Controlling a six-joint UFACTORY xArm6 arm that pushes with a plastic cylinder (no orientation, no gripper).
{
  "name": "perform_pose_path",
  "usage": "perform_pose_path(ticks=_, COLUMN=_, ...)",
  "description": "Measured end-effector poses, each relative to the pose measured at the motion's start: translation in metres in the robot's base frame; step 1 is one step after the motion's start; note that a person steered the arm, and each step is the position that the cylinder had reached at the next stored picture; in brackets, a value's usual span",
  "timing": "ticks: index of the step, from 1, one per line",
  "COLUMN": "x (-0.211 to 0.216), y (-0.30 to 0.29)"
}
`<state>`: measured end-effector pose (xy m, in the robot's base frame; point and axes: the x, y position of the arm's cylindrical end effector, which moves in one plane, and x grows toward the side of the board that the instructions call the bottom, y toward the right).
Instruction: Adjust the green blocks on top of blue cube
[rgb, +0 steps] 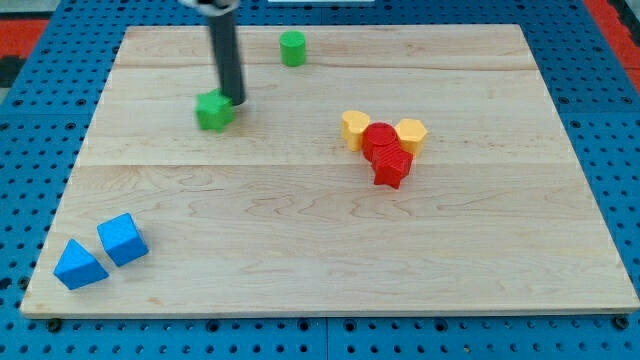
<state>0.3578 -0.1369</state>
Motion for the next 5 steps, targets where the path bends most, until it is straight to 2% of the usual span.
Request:
perform_pose_path(ticks=1, x=0.059, y=-0.065)
perform_pose_path(ticks=2, x=0.033, y=-0.041)
perform_pose_path(ticks=3, x=0.054, y=-0.102)
perform_pose_path(ticks=4, x=0.091, y=-0.078)
perform_pose_path(ticks=5, x=0.06, y=-0.068)
